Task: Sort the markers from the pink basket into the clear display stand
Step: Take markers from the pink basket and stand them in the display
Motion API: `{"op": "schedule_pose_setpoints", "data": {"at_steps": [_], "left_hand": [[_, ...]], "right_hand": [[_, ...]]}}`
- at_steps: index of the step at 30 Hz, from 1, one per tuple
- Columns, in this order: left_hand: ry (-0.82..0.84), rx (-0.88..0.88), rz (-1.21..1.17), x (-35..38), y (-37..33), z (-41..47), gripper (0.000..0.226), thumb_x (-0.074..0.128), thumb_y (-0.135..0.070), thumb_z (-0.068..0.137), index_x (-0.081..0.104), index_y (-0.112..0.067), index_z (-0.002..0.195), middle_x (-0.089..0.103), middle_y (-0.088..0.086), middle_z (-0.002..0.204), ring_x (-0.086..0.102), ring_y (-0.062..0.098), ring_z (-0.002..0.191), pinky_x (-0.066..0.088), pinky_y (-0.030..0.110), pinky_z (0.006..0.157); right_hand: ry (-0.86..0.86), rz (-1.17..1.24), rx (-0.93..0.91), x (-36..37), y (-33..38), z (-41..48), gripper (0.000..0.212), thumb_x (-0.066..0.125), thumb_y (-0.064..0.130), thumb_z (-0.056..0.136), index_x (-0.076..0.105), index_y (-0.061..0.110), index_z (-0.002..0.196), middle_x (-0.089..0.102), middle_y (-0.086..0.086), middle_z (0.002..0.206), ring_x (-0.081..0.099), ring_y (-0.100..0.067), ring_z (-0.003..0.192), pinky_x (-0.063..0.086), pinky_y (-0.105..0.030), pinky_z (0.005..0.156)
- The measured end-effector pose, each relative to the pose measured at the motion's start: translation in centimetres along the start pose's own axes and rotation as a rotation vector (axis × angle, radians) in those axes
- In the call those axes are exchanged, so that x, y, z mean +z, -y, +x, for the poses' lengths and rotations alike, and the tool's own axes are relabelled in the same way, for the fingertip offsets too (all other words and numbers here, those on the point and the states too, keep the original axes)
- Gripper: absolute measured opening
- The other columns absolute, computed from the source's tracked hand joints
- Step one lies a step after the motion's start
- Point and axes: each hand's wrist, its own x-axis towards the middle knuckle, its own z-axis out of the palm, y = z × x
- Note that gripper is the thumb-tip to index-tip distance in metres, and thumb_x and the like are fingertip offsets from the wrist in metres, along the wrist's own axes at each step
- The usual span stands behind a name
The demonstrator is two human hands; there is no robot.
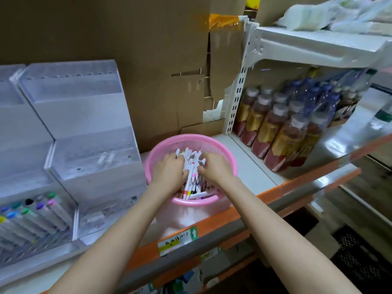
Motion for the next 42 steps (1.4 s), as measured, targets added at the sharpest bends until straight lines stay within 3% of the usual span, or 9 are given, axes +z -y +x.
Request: {"op": "schedule_pose_setpoints", "data": {"at_steps": [6, 9, 15, 25, 27, 31, 35, 38, 42], "left_hand": [[0.071, -0.120, -0.142, 0.1, -0.1, 1.7, 0.016, 0.068, -0.023, 0.085, 0.056, -0.013, 0.091, 0.062, 0.003, 0.088, 0.053, 0.019, 0.077, 0.041, 0.030, 0.062], [0.074, -0.168, -0.200, 0.2, -0.3, 1.9, 0.024, 0.073, -0.020, 0.081, 0.059, -0.012, 0.099, 0.062, 0.002, 0.088, 0.057, 0.018, 0.077, 0.050, 0.036, 0.066], [0.080, -0.262, -0.275, -0.1, -0.4, 2.1, 0.030, 0.078, -0.021, 0.076, 0.051, -0.014, 0.084, 0.056, -0.003, 0.075, 0.053, 0.014, 0.067, 0.033, 0.025, 0.049], [0.071, -0.340, -0.285, -0.3, -0.4, 1.8, 0.024, 0.075, -0.017, 0.072, 0.052, -0.015, 0.066, 0.054, -0.002, 0.061, 0.051, 0.012, 0.057, 0.033, 0.025, 0.045], [0.067, -0.346, -0.283, -0.3, -0.5, 1.7, 0.028, 0.073, -0.012, 0.070, 0.046, -0.015, 0.060, 0.049, -0.002, 0.055, 0.047, 0.013, 0.053, 0.028, 0.025, 0.043], [0.027, -0.360, -0.289, 0.2, -0.1, 1.2, 0.027, 0.074, -0.008, 0.068, 0.050, -0.011, 0.055, 0.049, 0.001, 0.051, 0.045, 0.014, 0.049, 0.027, 0.025, 0.042], [0.045, -0.352, -0.358, 0.0, 0.9, 0.8, 0.024, 0.084, -0.023, 0.067, 0.067, -0.008, 0.071, 0.067, 0.007, 0.071, 0.052, 0.013, 0.060, 0.036, 0.024, 0.050], [0.055, -0.343, -0.354, -0.1, 0.9, 0.6, 0.028, 0.083, -0.025, 0.069, 0.065, -0.012, 0.086, 0.060, -0.002, 0.081, 0.052, 0.012, 0.071, 0.035, 0.020, 0.052], [0.048, -0.326, -0.351, -0.2, 0.5, 0.5, 0.016, 0.074, -0.024, 0.080, 0.064, -0.012, 0.083, 0.058, -0.003, 0.073, 0.048, 0.004, 0.059, 0.033, 0.016, 0.048]], "right_hand": [[-0.024, 0.047, 0.086, 0.4, -0.4, 1.5, 0.013, 0.054, 0.009, 0.086, 0.066, 0.009, 0.092, 0.067, -0.007, 0.087, 0.062, -0.024, 0.078, 0.051, -0.034, 0.066], [-0.043, 0.049, 0.126, 0.7, -0.5, 1.7, 0.009, 0.053, 0.007, 0.087, 0.060, 0.011, 0.082, 0.063, -0.006, 0.078, 0.059, -0.022, 0.071, 0.052, -0.033, 0.062], [-0.028, 0.056, 0.148, 0.1, -0.5, 1.2, 0.034, 0.051, -0.005, 0.080, 0.035, 0.017, 0.060, 0.038, 0.000, 0.058, 0.037, -0.015, 0.052, 0.024, -0.025, 0.044], [-0.009, 0.124, 0.162, 0.0, -0.4, 0.8, 0.023, 0.053, -0.003, 0.080, 0.043, 0.013, 0.067, 0.047, -0.003, 0.063, 0.040, -0.015, 0.056, 0.027, -0.025, 0.045], [0.027, 0.190, 0.141, -0.5, -0.5, 0.8, 0.014, 0.052, -0.005, 0.078, 0.060, 0.003, 0.086, 0.062, -0.013, 0.079, 0.045, -0.018, 0.059, 0.032, -0.026, 0.048], [0.045, 0.289, 0.093, -0.8, -0.4, 0.5, 0.035, 0.055, -0.009, 0.079, 0.065, 0.004, 0.111, 0.066, -0.011, 0.104, 0.058, -0.019, 0.076, 0.051, -0.028, 0.061], [0.000, 0.282, 0.094, -0.3, -0.3, 0.7, 0.022, 0.058, -0.004, 0.079, 0.065, -0.003, 0.100, 0.068, -0.019, 0.099, 0.058, -0.021, 0.075, 0.054, -0.042, 0.074], [0.017, 0.280, 0.096, -0.4, -0.3, 0.7, 0.016, 0.061, -0.003, 0.081, 0.064, -0.002, 0.096, 0.066, -0.016, 0.093, 0.054, -0.019, 0.071, 0.052, -0.037, 0.066], [0.032, 0.297, 0.096, -0.5, -0.2, 0.5, 0.017, 0.059, -0.006, 0.081, 0.060, -0.001, 0.097, 0.055, -0.006, 0.075, 0.052, -0.019, 0.066, 0.046, -0.031, 0.056]]}}
